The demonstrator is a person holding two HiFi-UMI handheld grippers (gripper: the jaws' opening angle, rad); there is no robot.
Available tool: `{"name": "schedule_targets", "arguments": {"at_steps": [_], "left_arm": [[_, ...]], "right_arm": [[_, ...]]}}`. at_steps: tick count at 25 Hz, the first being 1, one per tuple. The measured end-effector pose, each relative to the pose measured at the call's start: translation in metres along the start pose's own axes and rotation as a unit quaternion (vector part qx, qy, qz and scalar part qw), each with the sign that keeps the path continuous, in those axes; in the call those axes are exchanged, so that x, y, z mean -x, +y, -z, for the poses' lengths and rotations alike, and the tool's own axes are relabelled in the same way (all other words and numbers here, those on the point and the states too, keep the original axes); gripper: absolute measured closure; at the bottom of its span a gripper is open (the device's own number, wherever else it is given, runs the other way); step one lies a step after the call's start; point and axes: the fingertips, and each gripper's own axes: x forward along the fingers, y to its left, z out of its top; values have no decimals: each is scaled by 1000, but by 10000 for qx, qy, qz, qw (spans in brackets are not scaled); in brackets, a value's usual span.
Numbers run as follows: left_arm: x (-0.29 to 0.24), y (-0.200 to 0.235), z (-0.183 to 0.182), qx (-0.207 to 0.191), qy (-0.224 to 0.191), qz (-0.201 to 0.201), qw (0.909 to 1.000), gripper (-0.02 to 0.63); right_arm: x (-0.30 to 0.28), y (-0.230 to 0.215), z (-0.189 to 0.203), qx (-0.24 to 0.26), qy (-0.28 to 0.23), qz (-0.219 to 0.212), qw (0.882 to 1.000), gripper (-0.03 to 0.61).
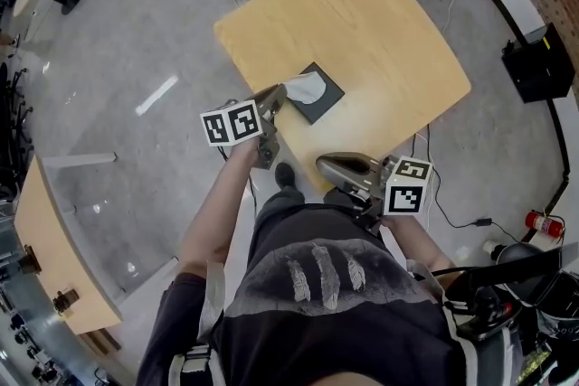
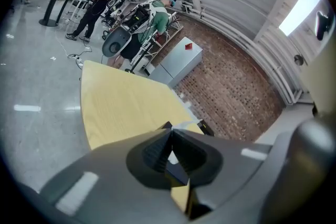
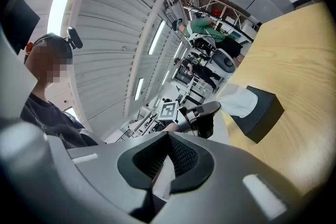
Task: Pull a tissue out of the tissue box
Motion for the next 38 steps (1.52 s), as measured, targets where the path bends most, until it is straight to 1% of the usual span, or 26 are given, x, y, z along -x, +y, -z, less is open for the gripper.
{"name": "schedule_targets", "arguments": {"at_steps": [12, 18, 26, 31, 36, 38], "left_arm": [[3, -9, -12, -105, -121, 91, 9998, 609], [6, -11, -19, -336, -184, 19, 9993, 609], [10, -21, -29, -395, -268, 129, 9988, 609], [16, -28, -39, -415, -429, 201, 9980, 609], [23, -44, -52, -541, -629, 341, 9960, 609], [28, -52, -58, -521, -714, 438, 9951, 609]], "right_arm": [[1, -1, -2, 67, 0, 2, 10000, 580], [1, -1, -1, 102, 18, -16, 9999, 580], [2, 2, -2, 106, -19, -32, 9999, 580], [3, 3, -2, 125, -16, -45, 9999, 580], [3, 2, 1, 136, 10, -98, 9999, 580], [3, 3, 0, 145, 12, -123, 9998, 580]]}}
